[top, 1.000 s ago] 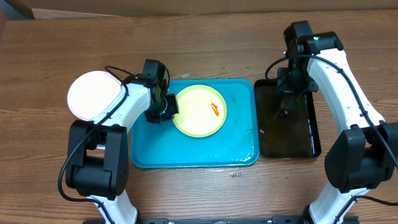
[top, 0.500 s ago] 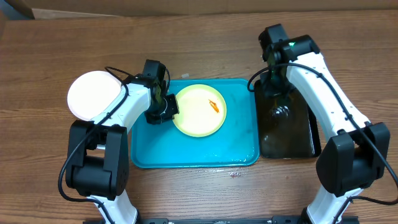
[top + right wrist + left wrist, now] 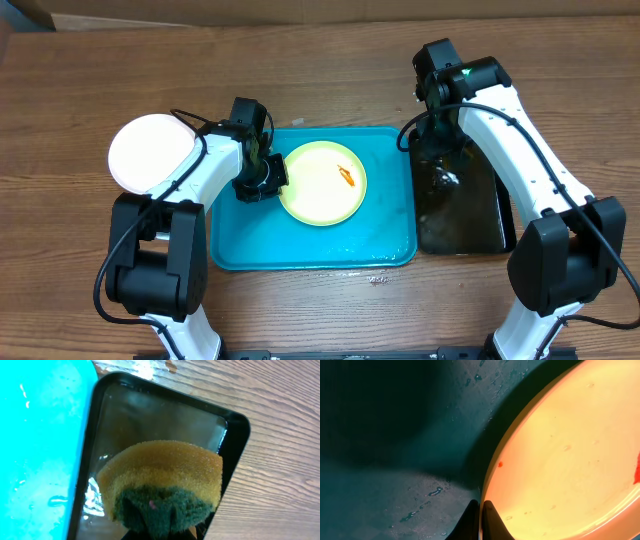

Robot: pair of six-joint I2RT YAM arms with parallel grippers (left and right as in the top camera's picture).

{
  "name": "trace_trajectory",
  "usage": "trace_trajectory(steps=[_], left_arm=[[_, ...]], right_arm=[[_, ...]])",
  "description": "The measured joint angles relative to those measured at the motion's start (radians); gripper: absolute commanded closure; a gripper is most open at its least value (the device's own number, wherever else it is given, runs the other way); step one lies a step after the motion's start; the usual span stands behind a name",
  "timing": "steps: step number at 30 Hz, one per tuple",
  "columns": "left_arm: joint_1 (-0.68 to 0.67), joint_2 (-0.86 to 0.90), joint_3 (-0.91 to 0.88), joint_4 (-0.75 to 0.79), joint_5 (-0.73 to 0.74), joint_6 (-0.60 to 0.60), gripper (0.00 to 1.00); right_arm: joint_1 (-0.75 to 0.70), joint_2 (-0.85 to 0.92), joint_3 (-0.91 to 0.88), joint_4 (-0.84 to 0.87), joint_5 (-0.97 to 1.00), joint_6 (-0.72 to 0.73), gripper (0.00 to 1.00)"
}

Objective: Clean dirty plates on tray and stack at the side
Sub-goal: 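Lift the sponge from the basin and move it toward the yellow plate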

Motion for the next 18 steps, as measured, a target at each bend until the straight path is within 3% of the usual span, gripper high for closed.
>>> trace_trajectory(steps=[7,18], left_arm=[[0.000,0.000,0.000,-0.004,0.000,0.000,0.95],[0.000,0.000,0.000,-0.005,0.000,0.000,0.94]], right_arm=[[0.000,0.000,0.000,0.013,-0.013,0.004,0.95],[-0.001,0.000,0.000,0.010,0.087,0.158,0.96]])
